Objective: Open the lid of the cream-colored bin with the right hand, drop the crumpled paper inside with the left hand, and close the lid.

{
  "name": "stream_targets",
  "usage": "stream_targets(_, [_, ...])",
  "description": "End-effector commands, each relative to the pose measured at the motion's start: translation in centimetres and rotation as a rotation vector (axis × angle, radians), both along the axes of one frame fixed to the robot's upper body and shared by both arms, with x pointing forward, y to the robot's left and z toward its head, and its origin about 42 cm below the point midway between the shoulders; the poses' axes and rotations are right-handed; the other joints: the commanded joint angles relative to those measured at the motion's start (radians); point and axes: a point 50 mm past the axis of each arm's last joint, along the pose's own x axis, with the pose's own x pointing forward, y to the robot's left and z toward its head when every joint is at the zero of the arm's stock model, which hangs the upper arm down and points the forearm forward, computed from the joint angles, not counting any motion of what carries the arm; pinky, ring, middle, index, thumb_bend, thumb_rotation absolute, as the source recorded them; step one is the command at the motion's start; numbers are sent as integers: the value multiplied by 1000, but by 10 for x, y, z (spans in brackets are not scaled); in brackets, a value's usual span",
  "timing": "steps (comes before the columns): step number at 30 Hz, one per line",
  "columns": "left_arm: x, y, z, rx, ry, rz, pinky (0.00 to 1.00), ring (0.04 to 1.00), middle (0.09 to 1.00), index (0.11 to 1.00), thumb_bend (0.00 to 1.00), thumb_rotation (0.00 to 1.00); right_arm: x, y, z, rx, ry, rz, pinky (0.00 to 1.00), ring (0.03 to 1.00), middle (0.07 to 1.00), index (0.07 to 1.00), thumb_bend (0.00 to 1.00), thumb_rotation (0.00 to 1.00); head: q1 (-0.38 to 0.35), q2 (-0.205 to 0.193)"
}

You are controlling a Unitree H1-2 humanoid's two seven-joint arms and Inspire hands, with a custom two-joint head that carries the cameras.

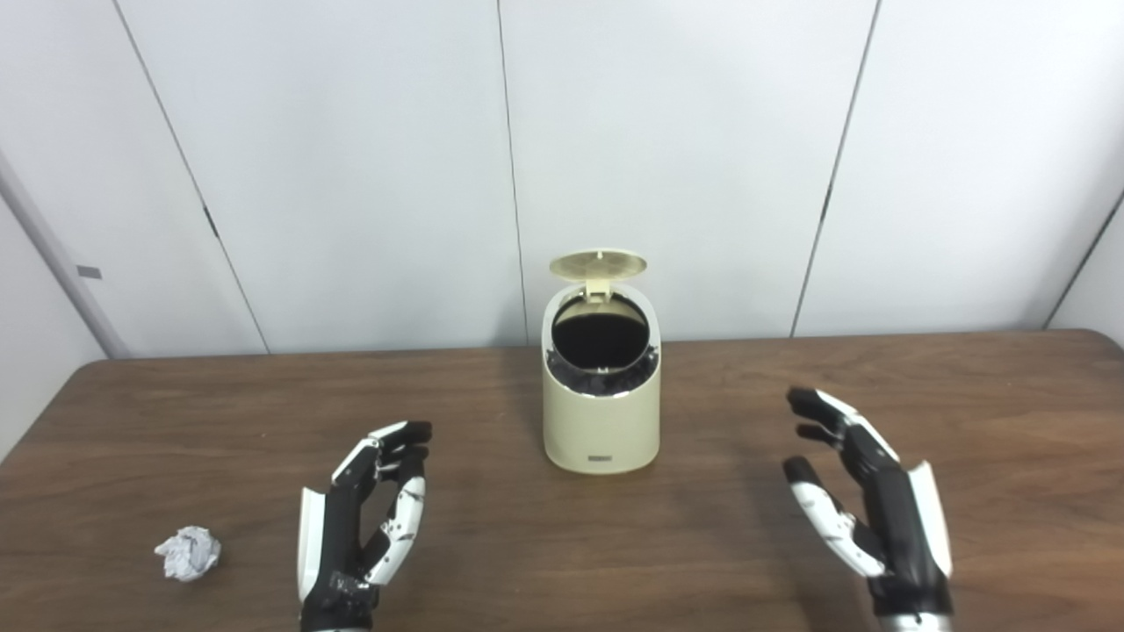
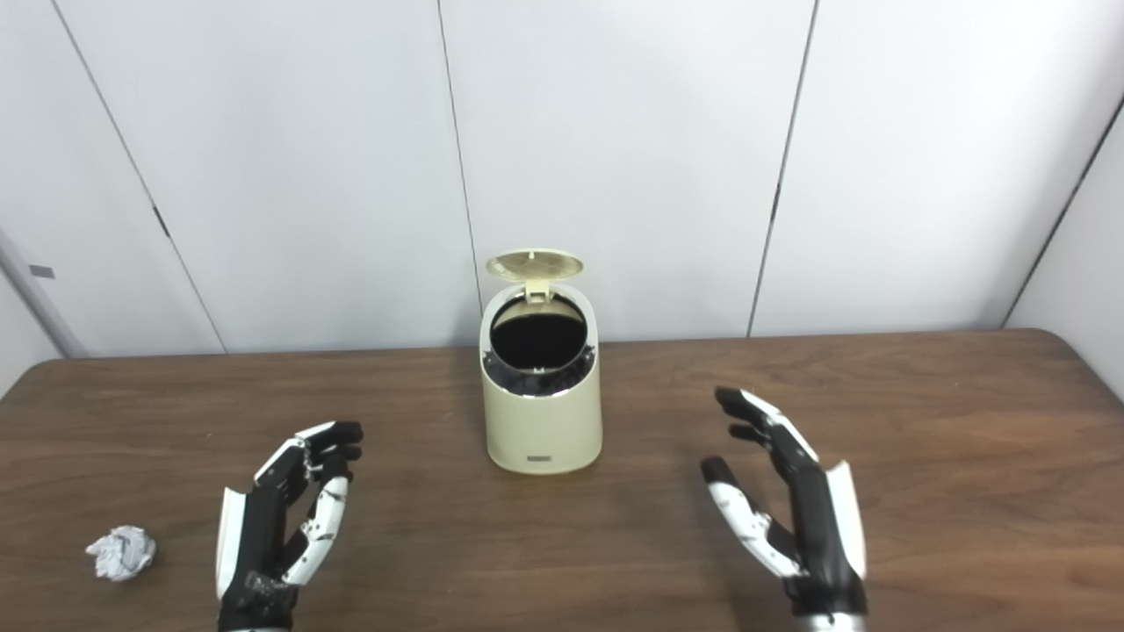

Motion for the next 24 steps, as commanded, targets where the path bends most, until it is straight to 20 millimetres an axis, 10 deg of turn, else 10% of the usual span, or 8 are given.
stream_targets(1, [-3, 3, -10, 23, 27, 13, 565, 658, 701, 690, 226, 556, -2, -3, 6, 3, -76, -6, 669, 754, 754, 722, 245, 521, 1, 1])
stream_targets(12, [0, 6, -11, 35, 1, 11, 567, 663, 700, 687, 216, 514, 0, -6, -5, 1, -59, -59, 660, 758, 761, 725, 249, 585, 14, -8])
stream_targets(18, [-3, 17, 29, 233, -149, 82, 499, 622, 666, 656, 244, 516, 4, -13, -6, 8, -52, -79, 670, 760, 761, 726, 265, 624, 53, -8])
stream_targets(24, [-23, 56, 66, 464, -203, 191, 522, 652, 692, 685, 566, 607, 7, -27, -10, 7, -31, -86, 682, 767, 764, 732, 257, 661, 126, -6])
